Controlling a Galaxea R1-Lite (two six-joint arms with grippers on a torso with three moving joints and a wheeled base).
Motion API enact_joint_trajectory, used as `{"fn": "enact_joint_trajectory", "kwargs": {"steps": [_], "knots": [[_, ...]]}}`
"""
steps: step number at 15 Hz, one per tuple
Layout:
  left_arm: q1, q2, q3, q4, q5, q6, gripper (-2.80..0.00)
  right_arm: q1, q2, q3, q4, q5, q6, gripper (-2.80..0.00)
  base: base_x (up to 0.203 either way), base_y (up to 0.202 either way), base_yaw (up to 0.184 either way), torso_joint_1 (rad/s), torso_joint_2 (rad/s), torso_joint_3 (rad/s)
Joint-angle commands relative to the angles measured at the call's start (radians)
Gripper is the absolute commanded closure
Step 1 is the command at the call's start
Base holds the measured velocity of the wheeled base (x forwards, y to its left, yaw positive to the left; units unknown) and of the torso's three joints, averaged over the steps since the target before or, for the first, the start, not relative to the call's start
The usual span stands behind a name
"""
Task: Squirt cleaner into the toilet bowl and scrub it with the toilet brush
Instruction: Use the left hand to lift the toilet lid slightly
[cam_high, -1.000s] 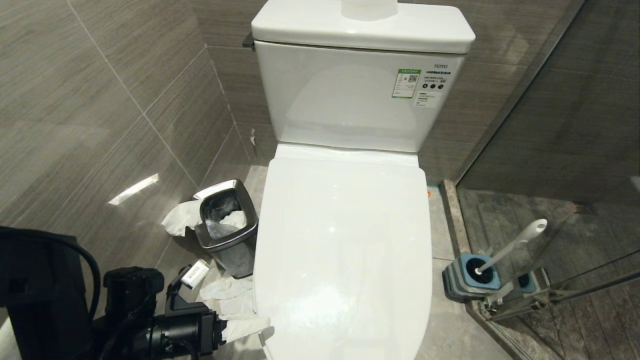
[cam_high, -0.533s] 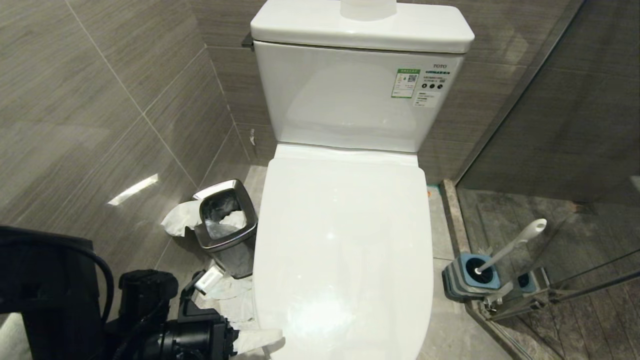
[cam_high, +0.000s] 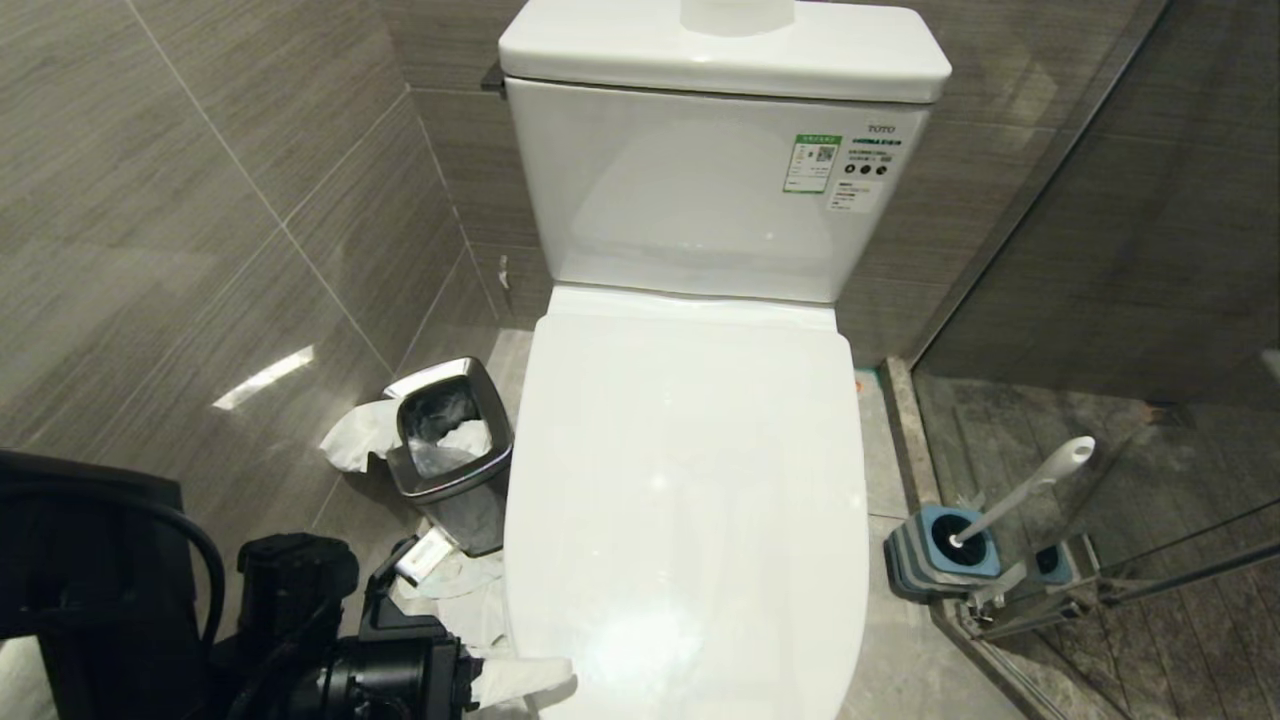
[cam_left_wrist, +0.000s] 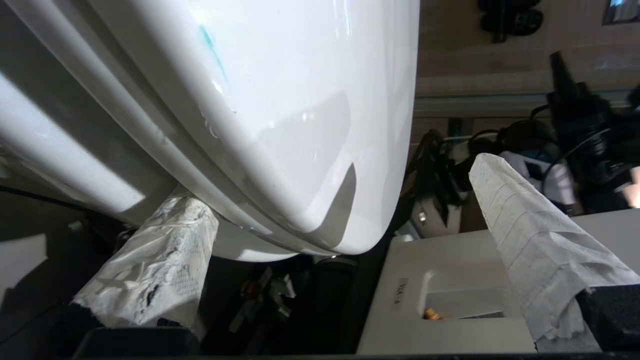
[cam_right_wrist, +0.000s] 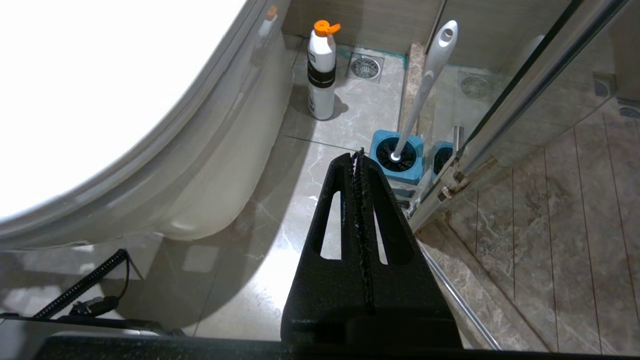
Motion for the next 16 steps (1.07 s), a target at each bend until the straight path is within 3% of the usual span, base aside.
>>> {"fn": "enact_joint_trajectory", "kwargs": {"steps": [1, 3, 5, 13, 16], "knots": [[-0.001, -0.054, 0.005, -0.084, -0.009, -0.123, -2.8, 0.0, 0.0, -0.001, 0.0, 0.0, 0.0, 0.0, 0.0, 0.0, 0.0, 0.0, 0.0, 0.0], [-0.003, -0.073, 0.006, -0.151, -0.007, -0.23, -2.8, 0.0, 0.0, 0.0, 0.0, 0.0, 0.0, 0.0, 0.0, 0.0, 0.0, 0.0, 0.0, 0.0], [-0.003, -0.095, 0.004, -0.155, -0.007, -0.292, -2.8, 0.0, 0.0, -0.001, 0.0, 0.0, 0.0, 0.0, 0.0, 0.0, 0.0, 0.0, 0.0, 0.0], [-0.003, -0.16, 0.015, -0.155, -0.009, -0.339, -2.8, 0.0, 0.0, -0.001, 0.0, 0.0, 0.0, 0.0, 0.0, 0.0, 0.0, 0.0, 0.0, 0.0], [-0.025, -0.214, 0.048, -0.155, -0.009, -0.385, -2.8, 0.0, 0.0, 0.0, 0.0, 0.0, 0.0, 0.0, 0.0, 0.0, 0.0, 0.0, 0.0, 0.0]]}}
